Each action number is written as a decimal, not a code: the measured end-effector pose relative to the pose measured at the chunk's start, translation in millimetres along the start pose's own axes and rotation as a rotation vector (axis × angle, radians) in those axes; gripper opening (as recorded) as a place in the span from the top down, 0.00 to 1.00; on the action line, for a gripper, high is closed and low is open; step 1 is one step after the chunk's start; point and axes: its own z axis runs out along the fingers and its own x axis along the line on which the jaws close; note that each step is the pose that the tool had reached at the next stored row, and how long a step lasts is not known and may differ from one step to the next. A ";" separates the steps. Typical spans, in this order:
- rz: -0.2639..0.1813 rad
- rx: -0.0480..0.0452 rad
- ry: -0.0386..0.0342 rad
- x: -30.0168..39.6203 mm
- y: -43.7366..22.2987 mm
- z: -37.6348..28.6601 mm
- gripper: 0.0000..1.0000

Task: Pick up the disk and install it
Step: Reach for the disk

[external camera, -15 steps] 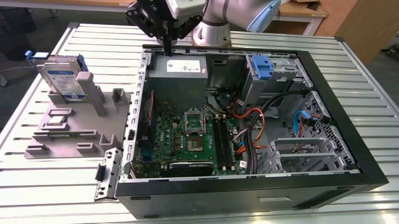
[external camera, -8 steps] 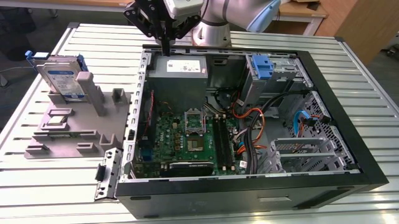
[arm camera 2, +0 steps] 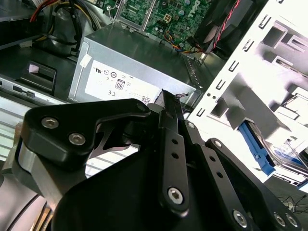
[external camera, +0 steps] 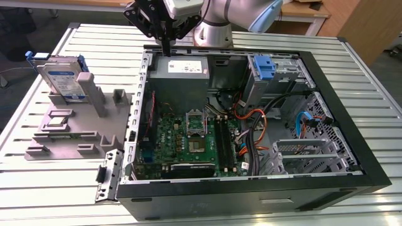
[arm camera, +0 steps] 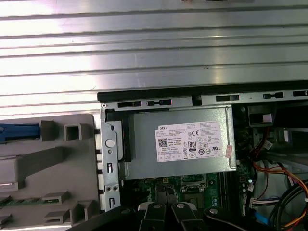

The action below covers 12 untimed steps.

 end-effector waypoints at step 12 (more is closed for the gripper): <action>0.000 0.0000 0.0001 9.6 -0.8 0.2 0.90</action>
